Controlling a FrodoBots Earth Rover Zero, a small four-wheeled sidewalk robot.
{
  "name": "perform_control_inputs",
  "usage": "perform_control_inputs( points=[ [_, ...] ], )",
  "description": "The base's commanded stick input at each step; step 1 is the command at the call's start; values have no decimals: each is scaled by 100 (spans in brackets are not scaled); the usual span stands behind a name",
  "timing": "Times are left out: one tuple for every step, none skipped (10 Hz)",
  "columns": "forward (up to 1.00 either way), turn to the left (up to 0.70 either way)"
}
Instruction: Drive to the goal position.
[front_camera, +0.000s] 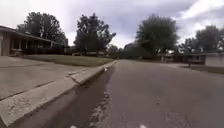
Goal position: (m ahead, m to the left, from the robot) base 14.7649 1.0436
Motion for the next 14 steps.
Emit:
perform_control_inputs(
  points=[
    [70, 0],
    [70, 0],
    [70, 0],
    [70, 0],
    [70, 0],
    [70, 0],
    [70, 0],
    [70, 0],
    [70, 0],
    [70, 0],
    [70, 0],
    [70, 0],
    [70, -2],
    [70, -35]
  ],
)
